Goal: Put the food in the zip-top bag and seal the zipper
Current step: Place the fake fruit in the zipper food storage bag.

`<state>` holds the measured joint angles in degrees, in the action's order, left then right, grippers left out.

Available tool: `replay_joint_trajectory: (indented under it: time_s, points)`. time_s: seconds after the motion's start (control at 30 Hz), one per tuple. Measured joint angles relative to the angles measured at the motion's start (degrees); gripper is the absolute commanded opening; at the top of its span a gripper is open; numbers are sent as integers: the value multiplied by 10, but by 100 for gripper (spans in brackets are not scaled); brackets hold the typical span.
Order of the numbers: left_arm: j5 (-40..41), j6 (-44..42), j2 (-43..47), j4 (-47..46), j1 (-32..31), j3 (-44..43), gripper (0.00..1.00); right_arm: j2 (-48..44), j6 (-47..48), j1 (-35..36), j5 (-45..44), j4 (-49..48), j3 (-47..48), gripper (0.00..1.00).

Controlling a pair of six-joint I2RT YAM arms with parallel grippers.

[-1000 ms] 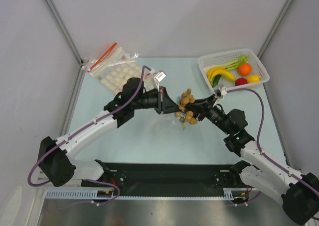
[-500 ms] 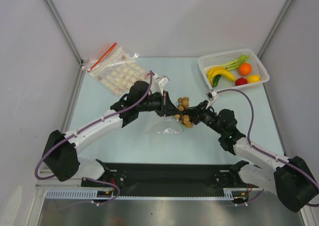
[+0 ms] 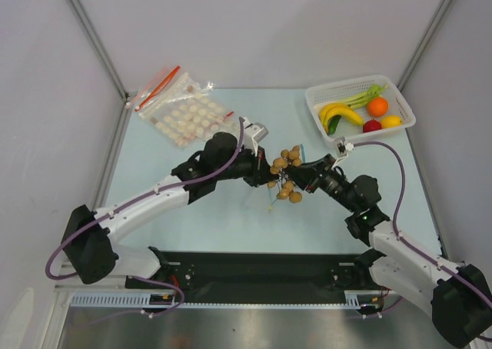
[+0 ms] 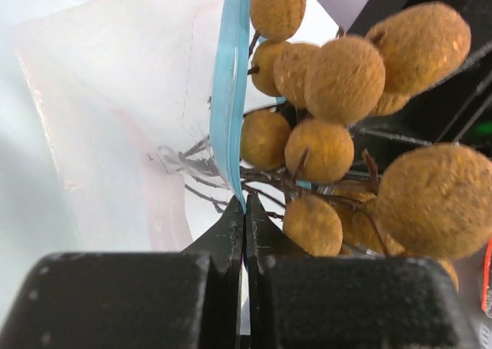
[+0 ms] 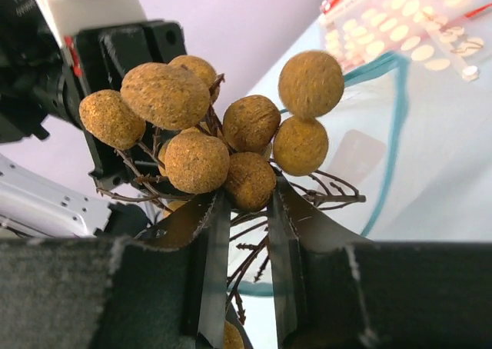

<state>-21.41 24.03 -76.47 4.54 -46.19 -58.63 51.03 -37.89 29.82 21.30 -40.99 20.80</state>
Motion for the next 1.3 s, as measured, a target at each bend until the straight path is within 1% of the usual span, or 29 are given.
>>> replay_joint_trajectory:
  time_s: [0.13,0.3,0.5,0.77,0.97,1.17,1.3]
  points:
    - [15,-7,31,-16,-7,14,0,-20,-16,-17,5,0,-3,0]
    - [16,-5,95,-94,-7,71,0,-21,-16,-20,6,7,-3,0]
    - [9,-6,87,-147,-16,85,0,-17,-4,-1,0,30,1,0]
    - [9,-19,98,-165,-35,94,0,-10,70,54,-58,111,48,0]
    - [-6,-22,101,-170,-42,96,0,-2,115,93,-127,165,81,0]
    - [-19,-33,100,-170,-43,96,0,-2,113,90,-148,183,82,0]
    - [-29,-51,100,-173,-54,96,0,-3,85,62,-141,187,82,0]
